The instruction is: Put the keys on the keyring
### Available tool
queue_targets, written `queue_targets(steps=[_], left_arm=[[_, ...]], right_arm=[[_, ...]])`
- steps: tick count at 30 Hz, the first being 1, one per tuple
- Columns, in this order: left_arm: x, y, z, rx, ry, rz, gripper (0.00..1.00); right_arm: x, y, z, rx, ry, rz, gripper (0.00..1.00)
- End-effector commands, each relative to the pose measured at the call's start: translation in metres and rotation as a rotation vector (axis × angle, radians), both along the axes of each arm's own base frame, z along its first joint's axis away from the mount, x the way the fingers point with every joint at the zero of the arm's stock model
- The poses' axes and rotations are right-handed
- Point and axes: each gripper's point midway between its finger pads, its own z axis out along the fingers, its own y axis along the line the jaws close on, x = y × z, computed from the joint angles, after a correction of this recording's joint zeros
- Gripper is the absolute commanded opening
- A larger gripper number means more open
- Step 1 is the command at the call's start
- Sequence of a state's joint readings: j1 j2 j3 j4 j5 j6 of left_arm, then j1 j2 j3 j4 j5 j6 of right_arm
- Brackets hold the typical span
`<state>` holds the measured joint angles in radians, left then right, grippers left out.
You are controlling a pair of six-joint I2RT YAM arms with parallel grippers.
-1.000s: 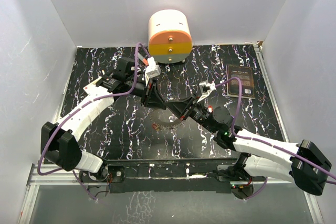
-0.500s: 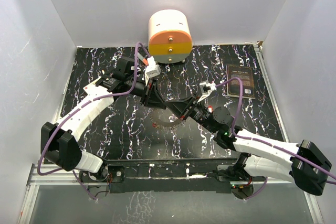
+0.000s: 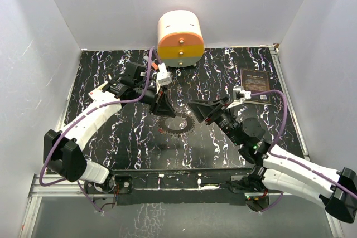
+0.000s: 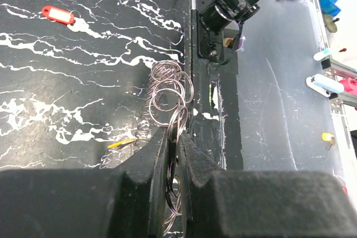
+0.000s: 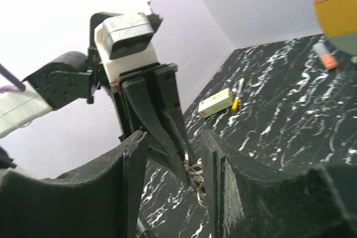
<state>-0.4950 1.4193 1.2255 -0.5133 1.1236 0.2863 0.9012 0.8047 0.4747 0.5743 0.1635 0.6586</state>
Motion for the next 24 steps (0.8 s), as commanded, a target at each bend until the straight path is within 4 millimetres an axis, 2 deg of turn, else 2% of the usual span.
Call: queue_targets(steps=[1, 4, 5, 7, 13, 17, 24], left_arm=[[-0.003, 0.001, 0.024, -0.03, -0.09, -0.01, 0.0], [0.001, 0.003, 0.019, -0.005, -0.109, 0.011, 0.0], [0.003, 0.004, 0.018, 0.005, -0.118, 0.017, 0.0], [0.004, 0.005, 0.016, 0.016, -0.123, 0.022, 0.0], [-0.006, 0.004, 0.018, -0.013, -0.095, -0.024, 0.0], [-0.012, 0.008, 0.015, 0.003, -0.086, -0.039, 0.0], [-0.02, 0.009, 0.005, 0.034, -0.087, -0.062, 0.0]], right_arm=[[0.015, -0.029, 0.002, -0.056, 0.024, -0.165, 0.48], [0.019, -0.041, -0.004, -0.116, 0.043, -0.225, 0.48], [0.018, -0.041, -0.004, -0.139, 0.033, -0.222, 0.43], [0.015, -0.035, -0.004, -0.203, 0.001, -0.187, 0.34], [0.005, -0.003, 0.001, -0.369, -0.115, -0.029, 0.23], [-0.007, 0.011, 0.012, -0.416, -0.211, 0.065, 0.22], [-0.019, 0.035, 0.004, -0.488, -0.251, 0.221, 0.27]])
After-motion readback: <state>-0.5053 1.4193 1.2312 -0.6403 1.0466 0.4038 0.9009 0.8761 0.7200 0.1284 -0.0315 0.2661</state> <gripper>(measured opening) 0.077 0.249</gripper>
